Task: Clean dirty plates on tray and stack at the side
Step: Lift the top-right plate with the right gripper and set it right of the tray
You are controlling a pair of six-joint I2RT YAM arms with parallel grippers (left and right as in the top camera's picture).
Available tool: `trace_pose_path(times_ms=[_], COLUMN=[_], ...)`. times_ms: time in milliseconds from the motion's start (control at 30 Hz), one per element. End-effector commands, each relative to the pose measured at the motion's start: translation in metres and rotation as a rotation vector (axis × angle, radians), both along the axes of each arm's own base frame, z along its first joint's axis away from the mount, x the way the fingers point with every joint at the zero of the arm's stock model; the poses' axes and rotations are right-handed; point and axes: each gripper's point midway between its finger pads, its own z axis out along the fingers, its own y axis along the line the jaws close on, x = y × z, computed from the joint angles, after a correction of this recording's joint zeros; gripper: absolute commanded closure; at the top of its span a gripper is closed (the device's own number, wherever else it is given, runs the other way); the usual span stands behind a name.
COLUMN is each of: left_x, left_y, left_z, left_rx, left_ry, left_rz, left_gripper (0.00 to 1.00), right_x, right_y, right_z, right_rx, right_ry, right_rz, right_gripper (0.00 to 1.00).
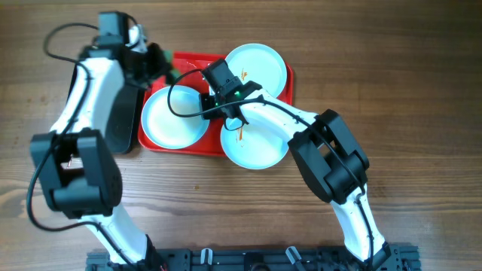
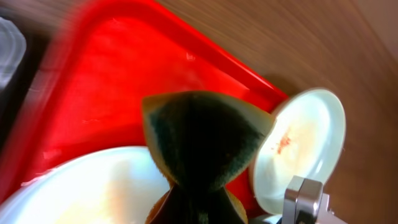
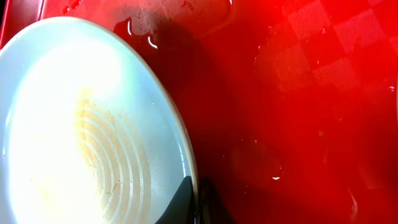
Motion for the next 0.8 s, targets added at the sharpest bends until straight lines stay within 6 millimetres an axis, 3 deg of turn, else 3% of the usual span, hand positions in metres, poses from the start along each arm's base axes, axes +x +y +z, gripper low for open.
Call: trace_pose_path(times_ms=[0,133,233,333,433,633,700,767], left_x=[-0.012,-0.054,-0.064,-0.066,-0.066,-0.066,-0.067,-0.067], left_y=[0.062,0.114,0.130,0.135,0.136,0.136,0.136,0.136], left_z=[0.027,0.013,0.011,0.010,0.010,0.010,0.010,0.010], left_rx=[0.158,0.249,0.282,0.282,0.282,0.281,0.281,0.281], left_ry=[0.011,0.183,0.220,0.225,0.223,0.224,0.225,0.228], left_rz=[0.136,0.252,0.285,0.295,0.297,0.297,0.296,0.296], left_gripper=[0.96,0.96,0.96,0.96,0.96,0.96,0.96,0.96], right_x=[-0.011,-0.020,-0.017,-0.001,0.001,-0.007,-0.011,-0.004], right_y=[-0.002,-0.007,-0.005,-0.003,-0.004,0.001,0.004,-0.004], right_z=[-0.016,-0.020,-0.013,0.023,0.055,0.061,0.069,0.092], right_rx=[-0.015,-0.035,-0.020,-0.011,-0.014,0.025,0.068,0.099], right_ry=[0.071,0.116,0.096,-0.020,-0.101,-0.070,-0.051,-0.072], right_rz=[0.003,-0.010,0.003,0.008,0.072,0.104,0.128,0.113], right_gripper=[0.96,0.96,0.95,0.96,0.96,0.96,0.96,0.96])
